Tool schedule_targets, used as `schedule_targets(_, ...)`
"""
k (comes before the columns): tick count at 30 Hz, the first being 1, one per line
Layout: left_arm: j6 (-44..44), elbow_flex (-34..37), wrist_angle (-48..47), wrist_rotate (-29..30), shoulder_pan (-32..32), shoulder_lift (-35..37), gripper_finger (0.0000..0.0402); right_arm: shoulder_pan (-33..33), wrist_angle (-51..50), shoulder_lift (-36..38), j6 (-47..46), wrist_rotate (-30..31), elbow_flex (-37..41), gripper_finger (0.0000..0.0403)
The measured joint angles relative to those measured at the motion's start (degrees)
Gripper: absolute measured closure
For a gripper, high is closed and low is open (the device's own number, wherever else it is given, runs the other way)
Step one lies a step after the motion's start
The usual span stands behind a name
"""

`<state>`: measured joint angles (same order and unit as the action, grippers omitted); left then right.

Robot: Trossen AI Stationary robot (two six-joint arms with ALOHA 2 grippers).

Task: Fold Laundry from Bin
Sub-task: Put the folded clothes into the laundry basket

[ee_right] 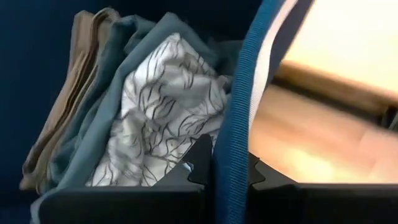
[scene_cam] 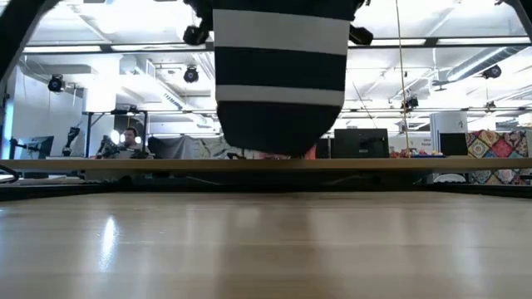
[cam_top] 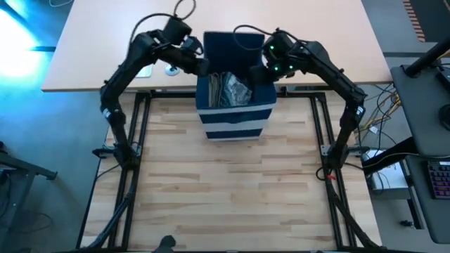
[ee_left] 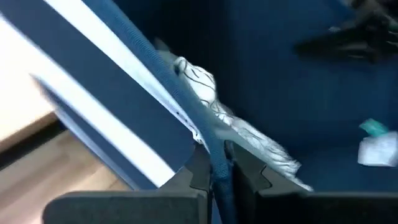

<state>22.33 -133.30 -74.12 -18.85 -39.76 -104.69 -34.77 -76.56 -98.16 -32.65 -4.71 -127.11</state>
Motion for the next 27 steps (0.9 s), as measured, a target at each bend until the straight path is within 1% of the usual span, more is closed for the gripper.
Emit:
schedule_targets(1,0.62,1.04,1.4,0.44,0.12,1.18,0.0392,0.05,0.62,0.04,0.46,0.85,-0.57,0.0389)
schedule_targets(3,1.17,1.79,3.17,3.11,0.03,2.11,0.0393,-0.21,2.36,-0.02,2.07,3.14,-1.29,0.039)
schedule_targets(4,1.21,1.89,3.67,4.85,-0.26,2.12,0.0393,-0.65,3.13,-0.15,2.72,4.49,-1.41,0.039)
schedule_targets(7,-0.85,2.06,4.55,9.44,-1.55,0.14,0.0393,-2.6,6.77,-1.4,5.09,5.67,-0.63,0.039)
schedule_targets(14,-2.68,1.54,12.2,10.42,-6.68,-8.48,0.0393,-8.69,13.51,-9.04,6.42,5.55,-0.2,0.039)
schedule_targets(17,-2.79,-1.23,15.1,10.89,-8.66,-11.68,0.0384,-9.82,14.98,-11.11,6.59,6.06,-0.38,0.039)
schedule_targets(19,-2.77,-1.78,20.33,12.36,-10.0,-13.31,0.0374,-10.42,18.09,-12.29,7.05,6.47,-0.43,0.0383)
schedule_targets(22,-1.52,-1.2,24.56,13.23,-12.4,-13.96,0.0347,-12.18,23.58,-12.97,7.31,6.74,-0.41,0.035)
schedule_targets(24,-1.43,-1.58,24.75,13.27,-13.49,-14.11,0.032,-13.35,26.33,-12.9,8.37,7.06,-0.34,0.0313)
schedule_targets(27,-1.89,-1.6,23.54,12.99,-14.72,-13.13,0.0272,-14.25,26.04,-12.38,11.06,8.96,-1.98,0.0248)
